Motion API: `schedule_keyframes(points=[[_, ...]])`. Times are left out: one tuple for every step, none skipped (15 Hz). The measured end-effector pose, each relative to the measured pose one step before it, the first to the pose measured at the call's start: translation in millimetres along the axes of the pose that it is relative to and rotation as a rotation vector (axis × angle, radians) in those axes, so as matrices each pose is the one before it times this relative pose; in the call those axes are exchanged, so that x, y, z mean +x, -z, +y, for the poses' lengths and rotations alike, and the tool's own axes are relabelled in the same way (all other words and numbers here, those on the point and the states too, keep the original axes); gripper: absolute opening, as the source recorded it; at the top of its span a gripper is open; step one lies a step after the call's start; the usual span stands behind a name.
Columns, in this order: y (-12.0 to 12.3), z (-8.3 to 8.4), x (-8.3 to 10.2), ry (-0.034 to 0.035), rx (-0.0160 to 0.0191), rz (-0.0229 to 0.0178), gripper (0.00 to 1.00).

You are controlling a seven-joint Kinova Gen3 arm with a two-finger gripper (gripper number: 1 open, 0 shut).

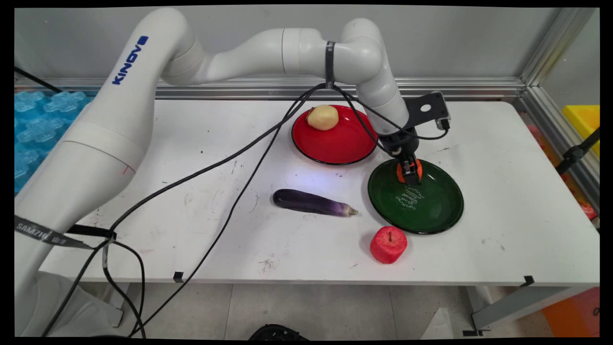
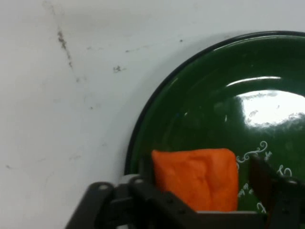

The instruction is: Pick up the mandarin from the green plate, then place the picked object on the table

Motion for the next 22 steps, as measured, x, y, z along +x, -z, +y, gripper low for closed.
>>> schedule_keyframes(points=[[-1.38,0.55,-0.78,0.00011,-0.00481,-0.00040,0.00],[-1.19,0.63,-0.64,0.00019,-0.00476,-0.00042,0.00],[-0.70,0.43,-0.46,0.00040,-0.00346,-0.00033,0.00],[-0.48,0.29,-0.55,0.00070,-0.00286,-0.00040,0.00],[-0.30,0.10,-0.37,0.00072,-0.00197,-0.00037,0.00],[0.03,0.00,-0.05,0.00020,-0.00119,-0.00006,0.00],[0.07,-0.05,-0.03,0.00028,-0.00050,-0.00014,0.00],[1.03,-0.44,0.68,0.00129,-0.00013,0.00141,0.00],[0.83,-0.29,0.63,0.00072,-0.00002,0.00118,0.00],[2.85,-0.37,2.17,0.00018,-0.00048,0.00353,0.00],[4.35,-0.11,2.79,-0.00024,-0.00051,0.00430,0.00],[5.27,0.29,2.59,0.00000,-0.00021,0.00229,0.00],[7.11,0.56,2.33,0.00094,0.00071,0.00103,0.00],[6.60,0.79,1.55,0.00159,0.00036,0.00063,0.00],[4.92,0.79,0.89,0.00127,0.00009,0.00073,0.00],[7.58,1.70,1.36,0.00206,-0.00043,0.00116,0.00],[6.69,1.61,0.16,0.00330,-0.00011,0.00036,0.00],[9.38,2.44,-0.83,0.00495,0.00079,0.00065,0.00],[8.43,2.78,-0.97,0.00262,0.00002,0.00009,0.00],[9.81,3.25,-2.44,0.00212,0.00096,-0.00342,0.00],[9.43,3.18,-2.87,0.00073,0.00097,-0.00427,0.00],[7.89,2.55,-4.01,0.00111,0.00096,-0.00513,0.00]])
